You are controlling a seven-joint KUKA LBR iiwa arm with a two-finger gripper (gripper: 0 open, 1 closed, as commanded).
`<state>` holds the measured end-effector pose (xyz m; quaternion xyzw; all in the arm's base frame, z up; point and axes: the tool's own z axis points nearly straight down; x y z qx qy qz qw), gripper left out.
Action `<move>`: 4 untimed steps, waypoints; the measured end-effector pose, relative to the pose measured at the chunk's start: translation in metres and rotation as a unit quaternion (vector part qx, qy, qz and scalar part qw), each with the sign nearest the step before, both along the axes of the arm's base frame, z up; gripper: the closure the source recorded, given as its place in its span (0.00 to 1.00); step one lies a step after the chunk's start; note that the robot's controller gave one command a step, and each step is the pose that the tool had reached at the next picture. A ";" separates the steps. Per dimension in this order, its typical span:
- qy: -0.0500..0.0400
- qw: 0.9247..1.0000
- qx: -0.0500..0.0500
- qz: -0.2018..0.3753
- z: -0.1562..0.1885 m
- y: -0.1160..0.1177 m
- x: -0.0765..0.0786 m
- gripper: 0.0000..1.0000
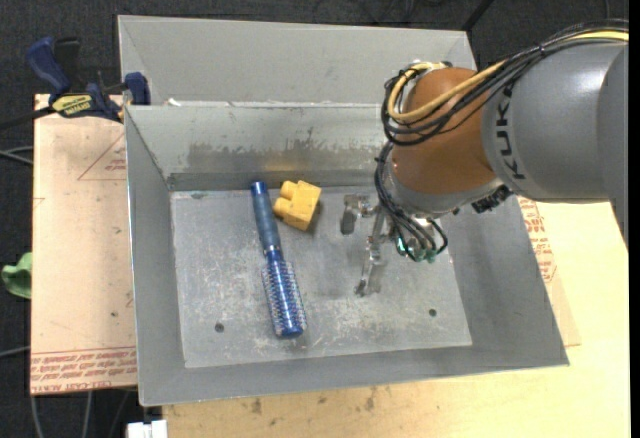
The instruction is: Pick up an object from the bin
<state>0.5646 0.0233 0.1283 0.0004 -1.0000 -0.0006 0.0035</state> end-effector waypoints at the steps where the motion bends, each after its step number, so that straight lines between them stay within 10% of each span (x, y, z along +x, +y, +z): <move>1: -0.007 1.000 0.000 0.019 -0.061 0.003 0.081 0.00; 2: -0.007 1.000 -0.002 -0.028 -0.027 -0.099 0.085 0.00; 3: -0.006 0.997 -0.002 0.078 -0.027 -0.165 0.092 0.00; 4: -0.005 0.993 0.000 0.117 -0.059 -0.146 0.090 0.00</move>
Offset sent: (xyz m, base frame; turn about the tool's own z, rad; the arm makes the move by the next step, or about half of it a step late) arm 0.0783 0.0019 -0.0583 -0.0382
